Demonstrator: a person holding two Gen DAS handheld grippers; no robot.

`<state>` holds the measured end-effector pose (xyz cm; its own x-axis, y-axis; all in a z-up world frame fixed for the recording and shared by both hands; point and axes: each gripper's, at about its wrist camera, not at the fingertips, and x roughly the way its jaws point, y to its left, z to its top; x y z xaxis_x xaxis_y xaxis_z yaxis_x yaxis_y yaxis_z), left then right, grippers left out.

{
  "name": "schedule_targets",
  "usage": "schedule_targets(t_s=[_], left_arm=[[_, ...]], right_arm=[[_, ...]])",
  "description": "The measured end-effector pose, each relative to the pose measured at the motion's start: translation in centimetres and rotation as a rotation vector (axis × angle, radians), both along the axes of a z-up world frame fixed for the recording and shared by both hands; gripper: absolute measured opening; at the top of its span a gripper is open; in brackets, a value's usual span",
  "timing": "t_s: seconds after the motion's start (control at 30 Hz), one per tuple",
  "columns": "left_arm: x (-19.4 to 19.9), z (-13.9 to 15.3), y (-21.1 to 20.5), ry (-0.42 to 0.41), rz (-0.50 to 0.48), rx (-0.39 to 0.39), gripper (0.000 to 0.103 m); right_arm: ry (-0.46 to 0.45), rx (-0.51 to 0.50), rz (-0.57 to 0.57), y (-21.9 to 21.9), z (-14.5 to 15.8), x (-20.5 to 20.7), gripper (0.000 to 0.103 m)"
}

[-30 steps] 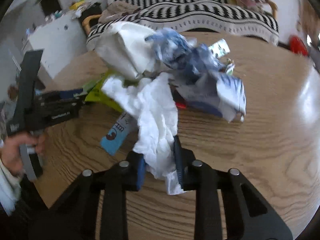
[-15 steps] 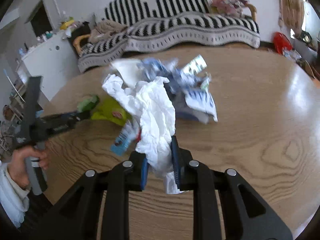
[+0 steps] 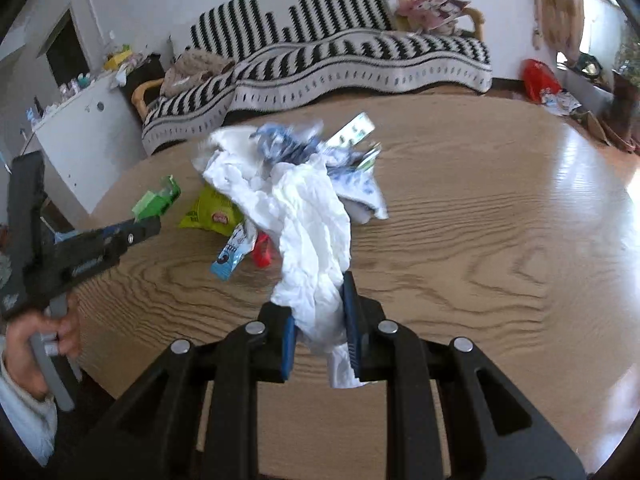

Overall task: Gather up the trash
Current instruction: 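Carry the tray and tissue to the black bin and release both, then grasp the yellow-green snack bag with the left tool while the right tool grasps crumpled blue-printed paper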

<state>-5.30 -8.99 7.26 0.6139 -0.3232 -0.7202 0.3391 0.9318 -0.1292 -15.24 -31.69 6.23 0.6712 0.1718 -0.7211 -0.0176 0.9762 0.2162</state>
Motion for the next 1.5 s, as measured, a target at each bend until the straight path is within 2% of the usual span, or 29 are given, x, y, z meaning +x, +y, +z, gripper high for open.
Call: schedule_targets(t_s=[0.2, 0.3, 0.4, 0.5, 0.57, 0.63, 0.77, 0.83, 0.87, 0.9, 1.0, 1.13, 1.37, 1.4, 1.43, 1.47, 1.5], left_arm=[[-6.3, 2.6, -7.2, 0.007, -0.213, -0.056, 0.035], [-9.6, 2.5, -10.6, 0.031, -0.311, -0.081, 0.035], [-12.8, 1.2, -14.9, 0.090, -0.436, -0.082, 0.035], [-15.5, -0.7, -18.0, 0.156, -0.508, -0.071, 0.035], [-17.0, -2.8, -20.1, 0.231, -0.561, -0.067, 0.035], [-18.0, -5.4, -22.1, 0.287, -0.606, -0.014, 0.035], [-18.8, -11.6, -24.5, 0.389, -0.602, 0.060, 0.035], [-19.5, -14.6, -25.1, 0.441, -0.632, 0.086, 0.035], [-19.4, -16.0, -25.2, 0.504, -0.633, 0.095, 0.035], [-19.0, -16.3, -25.2, 0.530, -0.625, 0.082, 0.035], [-18.4, -16.0, -25.1, 0.515, -0.607, 0.058, 0.035], [-18.0, -16.5, -25.0, 0.535, -0.587, 0.067, 0.035], [-18.1, -16.2, -24.6, 0.514, -0.594, 0.070, 0.035], [-18.3, -16.0, -24.5, 0.507, -0.585, 0.081, 0.038], [-18.3, -15.9, -24.5, 0.503, -0.572, 0.096, 0.046], [-18.3, -15.9, -24.4, 0.499, -0.566, 0.099, 0.076], [-18.4, -15.7, -24.4, 0.485, -0.563, 0.089, 0.097]], right_arm=[[-0.063, -0.020, -0.120, -3.9, 3.2, -6.6, 0.021], [-0.086, -0.007, -0.185, -6.2, 3.9, -10.3, 0.021], [-0.106, 0.015, -0.275, -9.0, 4.4, -15.0, 0.021], [-0.084, 0.022, -0.324, -11.0, 3.5, -17.8, 0.021], [-0.027, 0.049, -0.362, -12.4, 1.2, -19.4, 0.021], [0.025, 0.099, -0.394, -13.4, -1.4, -20.4, 0.021], [0.150, 0.196, -0.451, -14.7, -7.6, -21.8, 0.021], [0.226, 0.211, -0.465, -14.5, -10.6, -22.0, 0.021], [0.254, 0.223, -0.466, -14.5, -11.6, -22.1, 0.021], [0.276, 0.239, -0.461, -14.3, -12.4, -22.1, 0.021], [0.300, 0.244, -0.451, -13.7, -13.4, -22.2, 0.021], [0.298, 0.238, -0.460, -13.8, -13.1, -21.6, 0.021], [0.304, 0.242, -0.456, -14.1, -13.2, -20.9, 0.021], [0.298, 0.251, -0.467, -14.2, -13.1, -20.9, 0.022], [0.286, 0.269, -0.477, -14.4, -13.0, -21.0, 0.032], [0.280, 0.275, -0.489, -14.6, -12.7, -21.1, 0.057], [0.272, 0.277, -0.500, -14.7, -12.5, -21.4, 0.072]])
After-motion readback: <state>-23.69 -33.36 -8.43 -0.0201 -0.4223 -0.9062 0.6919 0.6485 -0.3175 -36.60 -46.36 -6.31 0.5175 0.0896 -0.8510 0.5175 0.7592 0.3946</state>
